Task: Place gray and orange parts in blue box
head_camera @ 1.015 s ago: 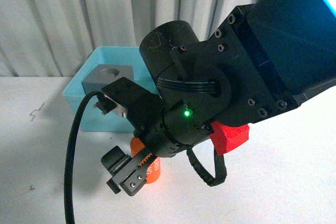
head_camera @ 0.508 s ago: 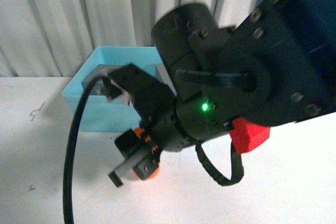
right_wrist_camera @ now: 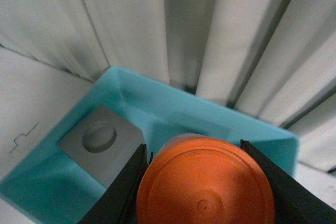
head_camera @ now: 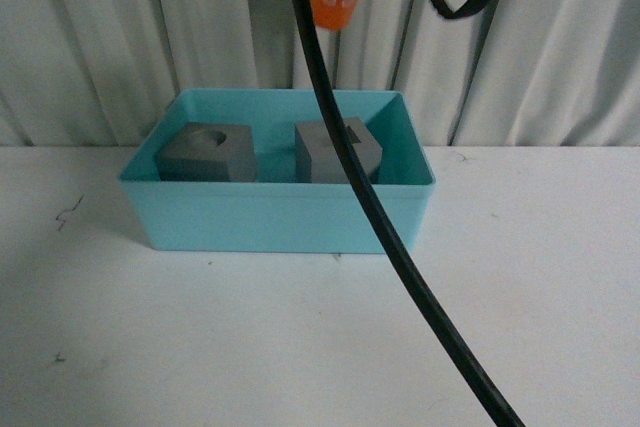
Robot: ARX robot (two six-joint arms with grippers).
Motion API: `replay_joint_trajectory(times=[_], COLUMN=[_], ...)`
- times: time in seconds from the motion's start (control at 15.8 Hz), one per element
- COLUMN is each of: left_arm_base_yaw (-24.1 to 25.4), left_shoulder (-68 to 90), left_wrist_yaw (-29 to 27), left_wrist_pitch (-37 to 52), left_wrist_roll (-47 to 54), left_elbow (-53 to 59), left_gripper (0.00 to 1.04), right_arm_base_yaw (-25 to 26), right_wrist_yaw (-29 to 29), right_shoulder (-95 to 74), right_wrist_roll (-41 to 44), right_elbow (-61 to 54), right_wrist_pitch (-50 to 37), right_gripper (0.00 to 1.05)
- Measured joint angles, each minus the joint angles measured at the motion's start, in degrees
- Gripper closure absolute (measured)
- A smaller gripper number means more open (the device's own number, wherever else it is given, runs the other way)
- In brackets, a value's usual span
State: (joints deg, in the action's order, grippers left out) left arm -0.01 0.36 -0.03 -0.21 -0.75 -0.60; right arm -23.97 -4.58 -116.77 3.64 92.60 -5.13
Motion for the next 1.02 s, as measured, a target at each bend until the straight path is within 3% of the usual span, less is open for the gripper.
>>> replay_joint_trajectory(times=[0.38,1.02], left_arm_base_yaw=[0.00,0.00], left_shoulder=[0.00,0.00], left_wrist_yaw=[0.02,0.00], left_wrist_pitch=[0.00,0.00], left_wrist_roll=[0.00,0.00], left_elbow=[-0.02,0.00], left_gripper=[0.07,0.07], right_arm_base_yaw=[-6.16,-5.53], right_wrist_yaw=[1.92,4.61], right_shoulder=[-14.49,-25.03], right_wrist_roll=[-5.81,-10.54], right_elbow=[14.47,18.62], right_wrist_pitch=[7.10,14.29], right_gripper=[0.57,0.57])
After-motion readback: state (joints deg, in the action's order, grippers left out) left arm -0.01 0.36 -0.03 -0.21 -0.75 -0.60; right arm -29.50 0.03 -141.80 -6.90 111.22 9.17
